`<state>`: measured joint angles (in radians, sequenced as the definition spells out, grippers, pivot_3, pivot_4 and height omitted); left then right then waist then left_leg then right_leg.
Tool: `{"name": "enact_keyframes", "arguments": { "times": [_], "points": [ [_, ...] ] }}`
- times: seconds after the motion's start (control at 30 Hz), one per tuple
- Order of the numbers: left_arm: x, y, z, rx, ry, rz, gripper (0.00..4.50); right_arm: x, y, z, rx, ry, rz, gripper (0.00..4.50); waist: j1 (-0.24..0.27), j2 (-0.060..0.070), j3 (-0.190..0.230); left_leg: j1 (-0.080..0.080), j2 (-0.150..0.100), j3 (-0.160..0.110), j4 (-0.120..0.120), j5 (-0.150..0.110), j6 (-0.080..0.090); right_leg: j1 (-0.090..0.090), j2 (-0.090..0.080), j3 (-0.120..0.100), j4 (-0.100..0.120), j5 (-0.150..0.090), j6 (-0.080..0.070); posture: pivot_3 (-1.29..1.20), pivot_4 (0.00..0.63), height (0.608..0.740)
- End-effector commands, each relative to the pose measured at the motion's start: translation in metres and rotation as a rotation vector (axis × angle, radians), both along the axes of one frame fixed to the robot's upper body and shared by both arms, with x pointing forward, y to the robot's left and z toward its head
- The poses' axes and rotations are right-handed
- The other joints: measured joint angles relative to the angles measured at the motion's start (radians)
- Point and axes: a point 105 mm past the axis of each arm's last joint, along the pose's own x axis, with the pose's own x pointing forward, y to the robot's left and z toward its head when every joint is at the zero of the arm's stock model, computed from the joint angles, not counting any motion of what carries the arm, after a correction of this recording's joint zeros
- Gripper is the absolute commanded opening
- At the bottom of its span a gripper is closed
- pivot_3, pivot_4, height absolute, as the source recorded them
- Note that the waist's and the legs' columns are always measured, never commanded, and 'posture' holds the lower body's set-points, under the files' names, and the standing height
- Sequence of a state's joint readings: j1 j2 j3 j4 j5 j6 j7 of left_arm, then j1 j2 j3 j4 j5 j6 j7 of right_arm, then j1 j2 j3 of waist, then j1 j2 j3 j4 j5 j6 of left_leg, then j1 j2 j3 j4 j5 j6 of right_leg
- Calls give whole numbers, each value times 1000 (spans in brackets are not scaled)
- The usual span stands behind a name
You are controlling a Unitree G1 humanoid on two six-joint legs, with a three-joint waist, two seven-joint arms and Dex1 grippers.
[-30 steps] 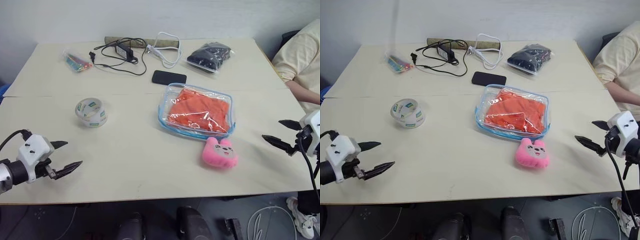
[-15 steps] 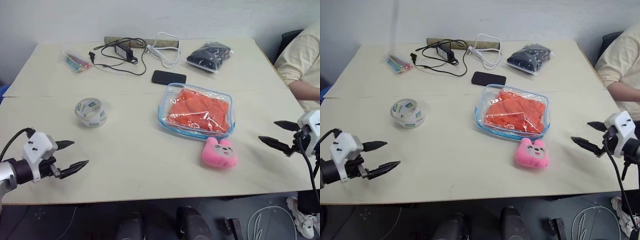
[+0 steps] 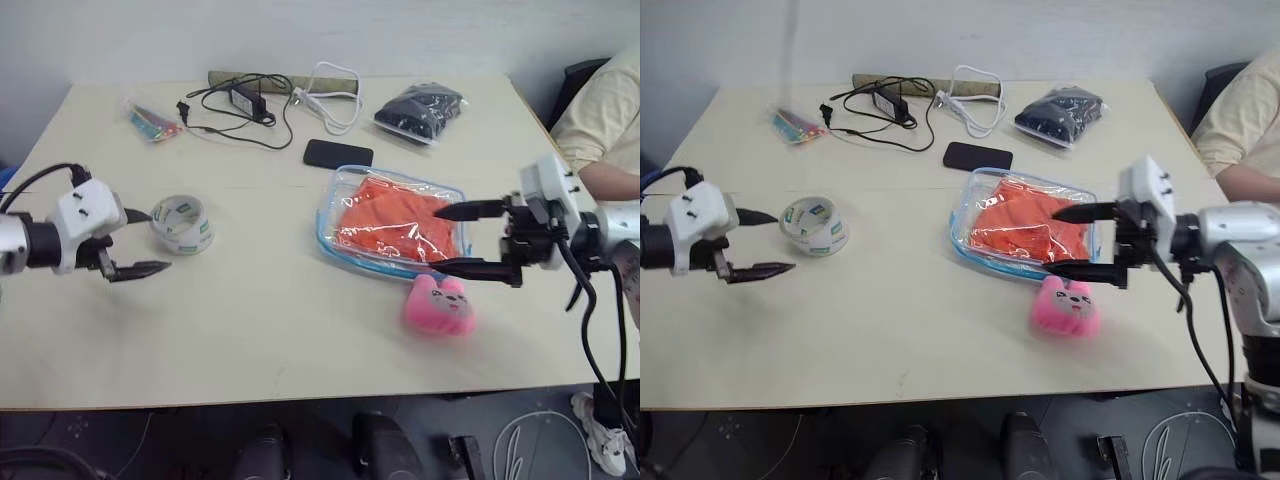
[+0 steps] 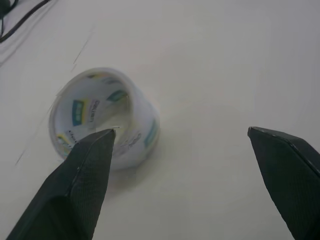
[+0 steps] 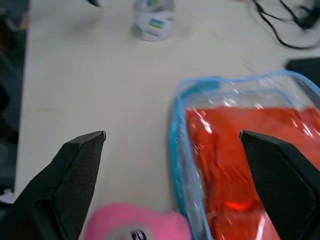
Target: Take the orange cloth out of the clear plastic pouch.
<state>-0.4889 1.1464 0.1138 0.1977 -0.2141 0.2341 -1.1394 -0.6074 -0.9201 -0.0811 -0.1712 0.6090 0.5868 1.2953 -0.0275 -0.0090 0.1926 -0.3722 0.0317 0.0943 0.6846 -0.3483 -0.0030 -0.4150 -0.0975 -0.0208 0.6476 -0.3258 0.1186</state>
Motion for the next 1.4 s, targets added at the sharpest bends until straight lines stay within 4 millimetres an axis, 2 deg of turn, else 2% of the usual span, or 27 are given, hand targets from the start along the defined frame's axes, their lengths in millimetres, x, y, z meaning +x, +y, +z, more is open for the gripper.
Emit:
{"name": "enact_keyframes", "arguments": {
  "times": [0.03, 0.1, 0.23, 0.37, 0.5, 0.73, 0.83, 0.87, 0.97, 1.0, 1.1, 1.23, 1.3, 1.4],
  "points": [
    [18, 5, 0, 62, -17, -2, 4464, -10, 26, 18, 30, -66, 120, 4500, 0, 0, 0, 0, 0, 0, 0, 0, 0, 0, 0, -1, 0, 0, 0, 0, 150, 740],
    [28, 1, 2, 47, -32, -10, 4464, -12, 37, 24, 52, -78, 156, 4500, 1, 0, 0, 0, 0, 1, 0, 0, 0, 0, -1, -1, 0, 0, 1, 0, 150, 740],
    [40, -3, -11, 88, 18, -31, 4464, -21, 56, 30, 78, -105, 237, 4500, 0, -1, 0, -4, 0, 1, 5, 0, 1, -1, -1, -5, 1, 1, 1, 0, 150, 740],
    [55, -10, -18, 105, 20, -37, 4464, -24, 60, 34, 88, -122, 255, 4500, 1, -1, 0, -5, 0, 1, 8, -1, 2, -1, -2, -7, 2, 1, 1, 0, 150, 740],
    [60, -12, -27, 95, 54, -41, 3630, -19, 58, 35, 100, -132, 224, 4500, 1, -1, 0, -7, 0, 1, 13, -2, 3, -1, -3, -11, 4, 1, 2, 0, 150, 740],
    [59, -9, -36, 81, 104, -36, 1447, -9, 54, 28, 88, -164, 158, 4500, 0, -1, 0, -7, -1, 0, 13, -3, 4, -1, -11, -27, 6, 1, 2, 0, 150, 740],
    [53, 0, -38, 84, 116, -16, 465, -7, 53, 25, 80, -168, 143, 4500, 0, -1, 0, -7, -1, 1, 13, -3, 5, -1, -14, -32, 7, 1, 2, 0, 150, 740],
    [52, 3, -37, 85, 113, -4, 306, -7, 53, 24, 79, -168, 140, 4500, 0, -1, 0, -7, -1, 1, 14, -3, 5, -1, -15, -33, 7, 1, 2, 0, 150, 740],
    [44, 29, -32, 99, 100, 114, 290, -6, 53, 23, 77, -170, 139, 4500, -5, -1, 0, -7, -1, 0, 14, -4, 6, -1, -16, -34, 7, 1, 2, 0, 150, 740],
    [37, 45, -30, 115, 95, 169, 290, -6, 53, 22, 77, -169, 141, 4500, -8, -2, 0, -7, -1, -1, 14, -4, 6, -2, -16, -34, 7, 1, 2, 0, 150, 740],
    [5, 95, -26, 146, 99, 346, 290, -7, 54, 19, 80, -164, 151, 4500, -22, -2, 0, -7, -1, 0, 13, -4, 6, -4, -16, -35, 8, 1, 1, 0, 150, 740],
    [-37, 147, -27, 138, 113, 565, 290, -7, 57, 15, 86, -157, 165, 4500, -25, -2, 0, -7, 2, 1, 12, -5, 7, -6, -20, -41, 9, 1, 1, 0, 150, 740],
    [-54, 165, -27, 124, 101, 646, 290, -6, 59, 13, 91, -153, 173, 4500, -24, -3, 0, -7, 1, 1, 13, -6, 8, -6, -23, -41, 10, 1, 1, 0, 150, 740],
    [-69, 178, -32, 93, 75, 714, 290, -4, 63, 10, 95, -146, 183, 4500, -8, -4, -1, -7, -2, 1, 13, -6, 10, -5, -27, -46, 11, 1, 1, 0, 150, 740]
  ]
}}
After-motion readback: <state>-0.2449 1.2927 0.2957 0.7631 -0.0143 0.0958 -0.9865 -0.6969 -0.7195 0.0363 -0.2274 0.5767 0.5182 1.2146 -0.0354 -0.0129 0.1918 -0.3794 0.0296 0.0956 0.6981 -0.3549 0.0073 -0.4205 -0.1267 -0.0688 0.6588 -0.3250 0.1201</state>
